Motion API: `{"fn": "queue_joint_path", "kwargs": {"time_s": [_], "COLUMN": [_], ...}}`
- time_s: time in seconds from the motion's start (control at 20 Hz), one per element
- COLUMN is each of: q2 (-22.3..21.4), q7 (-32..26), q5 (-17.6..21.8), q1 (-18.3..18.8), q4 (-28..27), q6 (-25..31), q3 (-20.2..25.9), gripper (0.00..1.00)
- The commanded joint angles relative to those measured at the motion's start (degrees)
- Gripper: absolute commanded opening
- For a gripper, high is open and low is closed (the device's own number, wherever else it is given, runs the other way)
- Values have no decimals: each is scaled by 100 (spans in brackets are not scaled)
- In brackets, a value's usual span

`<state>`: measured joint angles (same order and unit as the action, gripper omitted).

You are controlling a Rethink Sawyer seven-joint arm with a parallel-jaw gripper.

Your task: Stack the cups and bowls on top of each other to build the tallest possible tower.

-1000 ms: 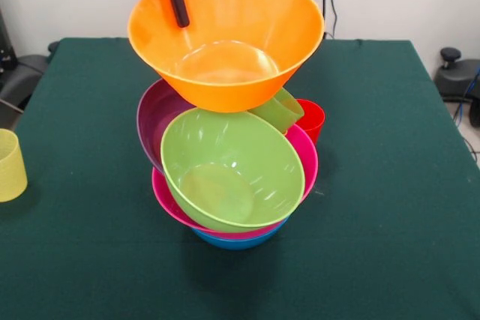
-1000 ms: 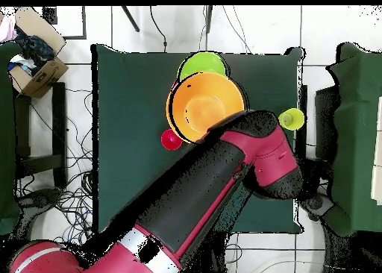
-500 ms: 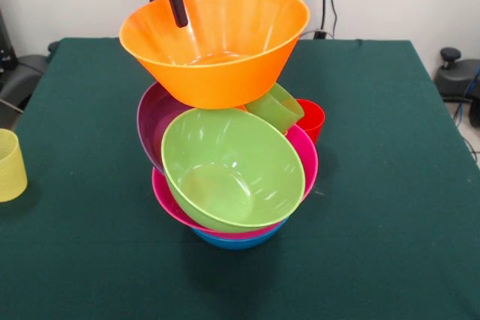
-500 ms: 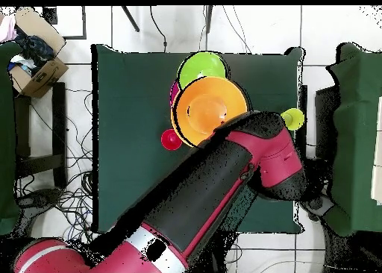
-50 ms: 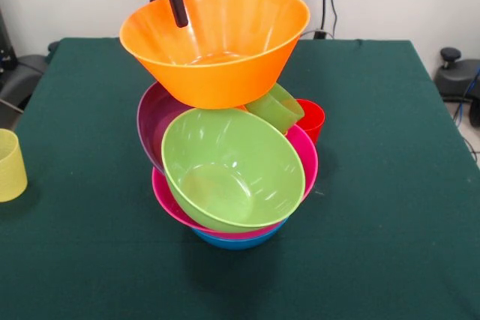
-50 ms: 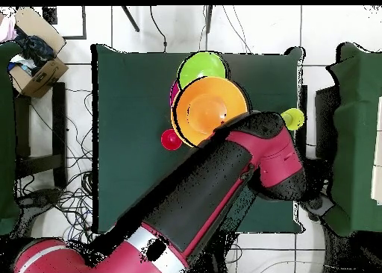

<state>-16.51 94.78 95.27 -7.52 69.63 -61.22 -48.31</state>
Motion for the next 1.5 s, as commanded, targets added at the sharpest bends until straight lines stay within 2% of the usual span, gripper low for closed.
{"fn": "queue_joint_path", "kwargs": {"time_s": [0.05,0.4,1.5], "q2": [65,86,67], "q7": [-999,-869,-963], "q5": [-158,-65,-16], "q1": [-74,-103,-149], "q4": [308,268,325], "q6": [403,391,405], "q3": [997,917,872], "gripper": [100,100,100]}}
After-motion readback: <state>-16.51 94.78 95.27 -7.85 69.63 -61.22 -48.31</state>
